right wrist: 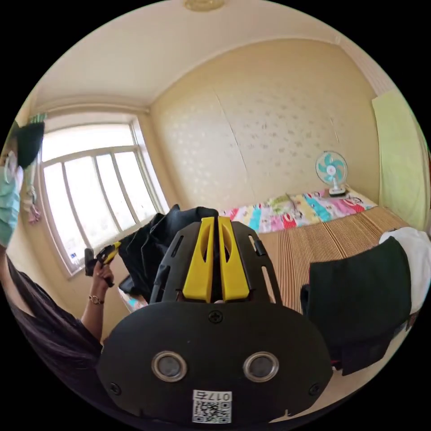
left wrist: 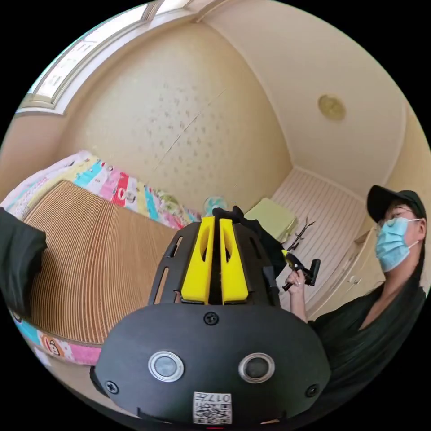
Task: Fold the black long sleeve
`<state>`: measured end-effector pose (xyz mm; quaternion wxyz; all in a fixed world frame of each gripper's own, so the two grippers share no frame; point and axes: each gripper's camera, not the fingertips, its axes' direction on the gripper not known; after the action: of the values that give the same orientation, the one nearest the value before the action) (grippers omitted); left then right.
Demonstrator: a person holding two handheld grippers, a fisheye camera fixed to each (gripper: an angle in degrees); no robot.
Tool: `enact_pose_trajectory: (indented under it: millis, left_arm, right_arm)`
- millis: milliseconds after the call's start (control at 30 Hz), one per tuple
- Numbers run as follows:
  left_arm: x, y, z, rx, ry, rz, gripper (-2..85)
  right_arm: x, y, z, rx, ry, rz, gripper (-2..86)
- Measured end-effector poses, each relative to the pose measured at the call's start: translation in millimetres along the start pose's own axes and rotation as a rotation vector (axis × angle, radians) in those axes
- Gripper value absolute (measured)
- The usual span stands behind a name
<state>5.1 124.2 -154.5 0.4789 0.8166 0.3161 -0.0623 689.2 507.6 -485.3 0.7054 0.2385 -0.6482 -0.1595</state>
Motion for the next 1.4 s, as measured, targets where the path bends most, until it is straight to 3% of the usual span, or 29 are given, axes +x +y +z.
enact_pose_trajectory:
  millis: [100, 267, 400, 567, 700, 833, 933, 1000, 1100, 1133, 1200, 1267, 1400]
  left_arm:
    - [38.4, -20.3, -51.6, 0.134, 0.153, 0.115, 0.1]
    - [92.5, -68.7, -62.2, 0.081, 0.034, 0.214, 0.1]
    - [165.5, -68.3, -108.1, 0.227, -0.094, 0.358, 0.1]
    - [191.1, -54.8, -134.1, 0.282, -0.043, 0.295, -0.1]
    - [221.2, -39.8, -139.6, 0.379, -0.183, 0.397, -0.1]
    - [189.1, -87.6, -93.0, 0.233, -0.174, 0.325, 0.5]
    - [128.2, -133.1, -20.4, 0.083, -0.246, 0.225, 1.5]
    - [74.2, -157.7, 41.8, -0.023, -0.34, 0.164, 2.8]
    - [-34.0, -163.6, 154.1, -0.183, -0.584, 0.148, 6.2]
    - [-79.6, -149.9, 189.4, -0.285, -0.673, 0.027, 6.8]
    - [-118.6, -109.4, 224.0, -0.367, -0.634, -0.033, 7.0]
    - [-132.1, -55.7, 248.7, -0.417, -0.609, 0.003, 7.1]
    - [-141.4, 91.8, 309.0, -0.763, -0.668, 0.134, 7.1]
  right_arm:
    - [-21.1, -7.4, -41.9, 0.172, 0.0, -0.171, 0.9]
    - [-56.8, -44.6, -42.8, 0.16, 0.058, -0.236, 0.9]
    - [-98.8, -43.2, -103.2, 0.386, 0.051, -0.272, 0.9]
    - [-113.8, -41.0, -127.4, 0.355, 0.059, -0.239, 0.9]
    - [-120.7, -45.7, -142.7, 0.368, 0.019, -0.245, 1.1]
    - [-113.7, -81.4, -105.3, 0.297, 0.096, -0.224, 1.4]
    - [-88.2, -124.2, -18.3, 0.143, 0.229, -0.241, 1.9]
    - [-41.4, -159.0, 98.3, -0.099, 0.265, -0.22, 2.8]
    - [31.5, -155.7, 254.8, -0.31, 0.374, -0.178, 4.9]
    - [45.3, -147.3, 281.4, -0.374, 0.415, -0.141, 4.4]
    - [67.4, -98.2, 341.0, -0.533, 0.463, -0.08, 3.9]
    - [53.2, -44.2, 354.6, -0.569, 0.386, -0.2, 4.3]
    - [34.1, 106.3, 364.1, -0.813, 0.342, -0.348, 3.8]
